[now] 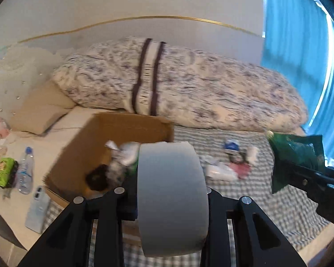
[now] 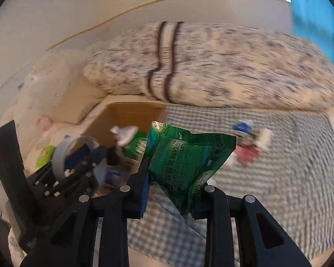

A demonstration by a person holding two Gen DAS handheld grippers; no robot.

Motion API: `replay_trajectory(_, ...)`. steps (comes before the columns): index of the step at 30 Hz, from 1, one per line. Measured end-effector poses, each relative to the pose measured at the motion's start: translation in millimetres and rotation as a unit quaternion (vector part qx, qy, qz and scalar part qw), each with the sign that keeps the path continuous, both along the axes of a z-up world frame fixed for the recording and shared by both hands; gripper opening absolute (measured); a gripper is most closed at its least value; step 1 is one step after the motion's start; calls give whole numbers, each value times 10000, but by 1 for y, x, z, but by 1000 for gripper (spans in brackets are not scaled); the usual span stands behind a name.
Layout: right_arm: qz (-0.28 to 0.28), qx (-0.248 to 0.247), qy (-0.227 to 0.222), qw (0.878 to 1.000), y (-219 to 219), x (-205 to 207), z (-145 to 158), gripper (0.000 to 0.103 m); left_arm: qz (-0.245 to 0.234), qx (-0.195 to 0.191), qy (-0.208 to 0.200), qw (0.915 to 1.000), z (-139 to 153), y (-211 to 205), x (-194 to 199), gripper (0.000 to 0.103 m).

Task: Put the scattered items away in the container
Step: 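Carry the tape roll and green packet into the cardboard box and open both tools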

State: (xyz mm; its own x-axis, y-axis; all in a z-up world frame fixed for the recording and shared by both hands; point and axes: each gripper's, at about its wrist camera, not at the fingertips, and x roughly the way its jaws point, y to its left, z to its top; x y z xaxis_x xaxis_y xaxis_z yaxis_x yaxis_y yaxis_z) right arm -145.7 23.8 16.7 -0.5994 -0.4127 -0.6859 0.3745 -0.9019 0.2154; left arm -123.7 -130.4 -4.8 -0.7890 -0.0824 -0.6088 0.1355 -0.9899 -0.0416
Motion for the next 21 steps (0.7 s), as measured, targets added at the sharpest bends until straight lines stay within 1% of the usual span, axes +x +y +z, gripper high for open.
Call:
replay_trajectory(3,326,-43,-124,9994,-39,-21,-7,27,157,93,-179,9997,-15,-28,-12,30)
replay_trajectory(6,520,12,-236,9984,-71,-44,-17,27,287,201,-373,9987,-33,-49,-28,30)
replay_trajectory(10,672,-19,-429,9968,-99,-75,-32,28,366,281,-512,9976,-49,-68,-46,30)
replay_trajectory(11,678,-49,-460,9966,-105,-81,-35,29,394,294,-524,9974,-51,-71,-49,31)
replay_trajectory(12,661,-71,-452,9968,-109,-85,-37,35,451,329,-529,9970,-53,-75,-53,33)
replay_trajectory(13,606,-26,-424,9973,-112,-89,-39,63,519,374,-543,9965,-56,-79,-55,50)
replay_trajectory(14,510,108,-380,9979,-115,-91,-41,79,622,357,-587,9957,-58,-81,-57,85)
replay_trajectory(15,406,235,-283,9985,-116,-91,-40,90,797,252,-615,9946,-59,-83,-57,100)
replay_trajectory(16,339,275,-129,9990,-116,-88,-37,90,952,131,-553,9938,-58,-83,-55,103)
replay_trajectory(17,300,303,29,9991,-115,-85,-34,90,984,74,-483,9939,-56,-83,-53,103)
replay_trajectory(19,300,294,45,9991,-112,-84,-31,90,943,81,-481,9944,-53,-83,-54,103)
replay_trajectory(21,301,224,-41,9993,-107,-84,-30,90,978,118,-476,9940,-52,-83,-52,103)
